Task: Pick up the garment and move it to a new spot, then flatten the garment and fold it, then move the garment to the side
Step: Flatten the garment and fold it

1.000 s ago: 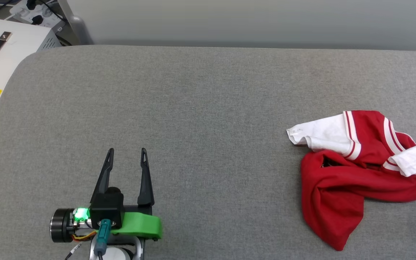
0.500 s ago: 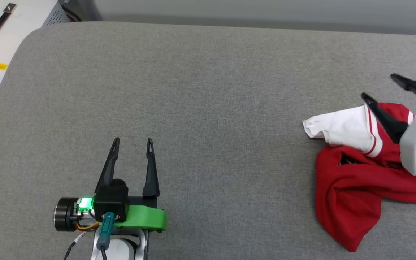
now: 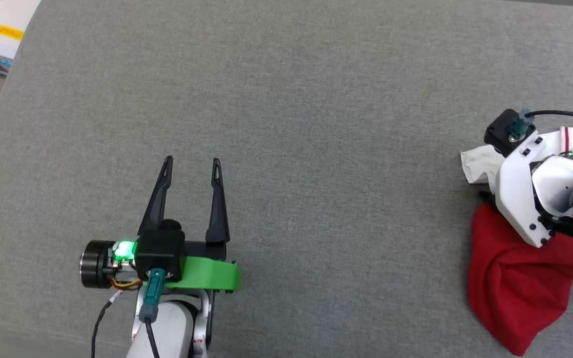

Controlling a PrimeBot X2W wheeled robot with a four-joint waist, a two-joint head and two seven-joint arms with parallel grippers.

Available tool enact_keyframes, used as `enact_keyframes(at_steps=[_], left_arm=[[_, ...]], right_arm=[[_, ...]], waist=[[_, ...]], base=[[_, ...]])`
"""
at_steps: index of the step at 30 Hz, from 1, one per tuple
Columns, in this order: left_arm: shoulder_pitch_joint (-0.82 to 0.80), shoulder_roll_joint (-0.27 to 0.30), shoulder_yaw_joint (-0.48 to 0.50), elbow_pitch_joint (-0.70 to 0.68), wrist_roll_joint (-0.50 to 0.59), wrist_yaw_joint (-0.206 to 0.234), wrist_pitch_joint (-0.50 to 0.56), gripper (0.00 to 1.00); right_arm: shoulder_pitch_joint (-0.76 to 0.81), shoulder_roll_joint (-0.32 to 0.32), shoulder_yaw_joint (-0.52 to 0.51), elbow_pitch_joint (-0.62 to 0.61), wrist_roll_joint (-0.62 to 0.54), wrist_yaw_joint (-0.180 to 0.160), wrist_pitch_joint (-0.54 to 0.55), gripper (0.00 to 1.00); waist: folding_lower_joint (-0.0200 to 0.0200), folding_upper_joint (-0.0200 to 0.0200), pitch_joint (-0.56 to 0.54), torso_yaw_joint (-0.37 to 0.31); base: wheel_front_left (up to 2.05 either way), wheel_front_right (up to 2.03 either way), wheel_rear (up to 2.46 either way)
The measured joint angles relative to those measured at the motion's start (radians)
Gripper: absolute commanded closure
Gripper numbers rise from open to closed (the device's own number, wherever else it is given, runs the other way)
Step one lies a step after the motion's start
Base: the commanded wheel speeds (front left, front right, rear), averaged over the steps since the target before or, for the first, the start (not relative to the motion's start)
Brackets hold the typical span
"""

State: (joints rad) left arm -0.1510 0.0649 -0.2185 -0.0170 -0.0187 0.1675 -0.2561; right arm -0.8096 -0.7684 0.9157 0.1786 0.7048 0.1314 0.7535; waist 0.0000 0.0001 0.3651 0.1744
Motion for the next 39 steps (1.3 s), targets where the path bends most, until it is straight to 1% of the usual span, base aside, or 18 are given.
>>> enact_keyframes(at_steps=[3, 5, 6, 7, 8, 11, 15, 19, 22, 27, 31, 33, 35, 39], left_arm=[[-0.005, -0.002, 0.0, 0.0, -0.001, 0.006, 0.0, 0.0], [-0.005, -0.003, 0.002, 0.0, -0.001, 0.009, 0.0, 0.0], [-0.005, -0.003, 0.005, 0.0, -0.001, 0.011, 0.0, 0.0], [-0.005, -0.003, 0.008, 0.0, -0.001, 0.013, 0.0, 0.0], [-0.004, -0.003, 0.016, 0.002, -0.001, 0.015, 0.0, 0.0], [-0.004, -0.003, 0.018, 0.005, -0.001, 0.014, 0.0, 0.0], [-0.001, -0.003, 0.021, 0.008, -0.001, 0.014, 0.0, 0.0], [0.017, -0.003, 0.028, 0.009, -0.001, 0.014, 0.0, 0.0], [0.038, -0.003, 0.03, 0.01, -0.001, 0.014, 0.0, 0.0], [0.055, -0.003, 0.028, 0.011, -0.001, 0.013, 0.0, 0.0], [0.059, -0.003, 0.027, 0.01, 0.0, 0.013, 0.0, 0.0], [0.059, -0.003, 0.023, 0.009, 0.0, 0.011, 0.0, 0.0], [0.059, -0.003, 0.018, 0.008, 0.0, 0.006, 0.0, 0.0], [0.057, -0.004, 0.008, 0.007, 0.0, 0.004, 0.0, 0.0]], right_arm=[[-0.021, -0.007, 0.041, 0.086, 0.031, 0.001, -0.026, 0.0], [-0.036, -0.011, 0.065, 0.105, 0.057, 0.001, -0.043, 0.0], [-0.045, -0.013, 0.076, 0.111, 0.069, 0.002, -0.057, 0.13], [-0.052, -0.013, 0.085, 0.114, 0.076, 0.002, -0.074, 1.0], [-0.06, -0.012, 0.098, 0.123, 0.091, 0.002, -0.13, 1.0], [-0.062, -0.003, 0.103, 0.147, 0.101, 0.0, -0.234, 1.0], [-0.046, 0.006, 0.084, 0.141, 0.108, 0.0, -0.384, 1.0], [-0.012, -0.005, 0.011, 0.098, 0.109, 0.0, -0.509, 1.0], [0.019, -0.025, -0.058, 0.053, 0.107, 0.0, -0.566, 1.0], [0.077, -0.049, -0.187, -0.043, 0.089, 0.0, -0.601, 1.0], [0.108, -0.034, -0.284, -0.127, 0.069, 0.0, -0.598, 1.0], [0.111, -0.005, -0.321, -0.164, 0.061, 0.0, -0.584, 1.0], [0.109, 0.03, -0.332, -0.189, 0.036, 0.0, -0.563, 1.0], [0.077, 0.128, -0.31, -0.191, 0.002, 0.0, -0.518, 1.0]], waist=[[0.0, 0.0, 0.021, 0.02], [-0.0001, -0.0001, 0.031, 0.03], [-0.0001, 0.0, 0.036, 0.033], [-0.0001, -0.0001, 0.039, 0.034], [0.0, 0.0, 0.039, 0.032], [0.0, 0.0, 0.03, 0.025], [0.0001, 0.0, -0.001, 0.009], [0.0001, 0.0, -0.037, -0.009], [0.0001, 0.0, -0.065, -0.023], [0.0001, 0.0, -0.102, -0.042], [0.0, 0.0, -0.121, -0.046], [0.0, 0.0, -0.122, -0.039], [0.0, 0.0, -0.12, -0.031], [0.0, 0.0, -0.104, -0.006]], base=[[0.0, 0.0, 0.0], [0.0, 0.0, 0.0], [0.0, 0.0, 0.0], [0.0, 0.0, 0.0], [0.0, 0.0, 0.0], [0.0, 0.0, 0.0], [0.0, 0.0, 0.0], [0.0, 0.0, 0.0], [0.0, 0.0, 0.0], [0.0, 0.0, 0.0], [0.0, 0.0, 0.0], [0.0, 0.0, 0.0], [0.0, 0.0, 0.0], [0.0, 0.0, 0.0]])
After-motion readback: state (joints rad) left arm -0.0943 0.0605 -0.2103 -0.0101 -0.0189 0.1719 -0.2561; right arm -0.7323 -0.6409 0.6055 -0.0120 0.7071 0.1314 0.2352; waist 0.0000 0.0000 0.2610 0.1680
